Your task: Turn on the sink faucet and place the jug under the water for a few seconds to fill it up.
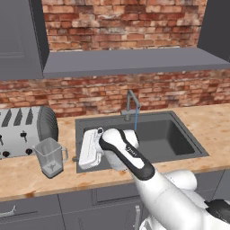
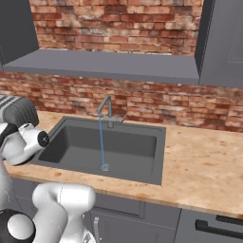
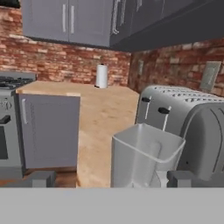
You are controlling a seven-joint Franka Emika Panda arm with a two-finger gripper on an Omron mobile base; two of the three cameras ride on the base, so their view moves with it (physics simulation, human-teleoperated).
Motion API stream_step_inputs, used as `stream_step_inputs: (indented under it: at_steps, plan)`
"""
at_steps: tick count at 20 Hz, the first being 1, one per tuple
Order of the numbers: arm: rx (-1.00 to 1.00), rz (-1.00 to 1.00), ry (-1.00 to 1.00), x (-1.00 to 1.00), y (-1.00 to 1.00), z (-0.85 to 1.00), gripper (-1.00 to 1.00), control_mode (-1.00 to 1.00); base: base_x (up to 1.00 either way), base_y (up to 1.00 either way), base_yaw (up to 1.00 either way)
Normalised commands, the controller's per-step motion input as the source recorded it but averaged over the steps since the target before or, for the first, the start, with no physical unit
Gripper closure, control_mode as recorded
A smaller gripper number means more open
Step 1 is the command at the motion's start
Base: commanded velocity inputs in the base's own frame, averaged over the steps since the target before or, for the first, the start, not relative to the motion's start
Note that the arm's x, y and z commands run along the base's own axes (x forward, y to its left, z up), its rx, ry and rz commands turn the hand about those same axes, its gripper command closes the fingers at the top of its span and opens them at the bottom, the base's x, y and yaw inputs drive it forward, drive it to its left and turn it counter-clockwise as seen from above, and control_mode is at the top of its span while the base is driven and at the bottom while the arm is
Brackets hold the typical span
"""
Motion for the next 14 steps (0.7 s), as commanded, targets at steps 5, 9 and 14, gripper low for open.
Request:
stream_step_inputs:
  at_steps: [5,9,14]
  plan:
    - [0.00,0.15,0.00,0.32,0.00,-0.27,-1.00,-1.00,0.00,0.00,0.00]
    - [0.00,0.11,0.00,0.31,0.03,-0.22,-1.00,-1.00,0.00,0.00,0.00]
    - [0.00,0.01,0.00,0.19,0.34,-0.17,-1.00,-1.00,0.00,0.00,0.00]
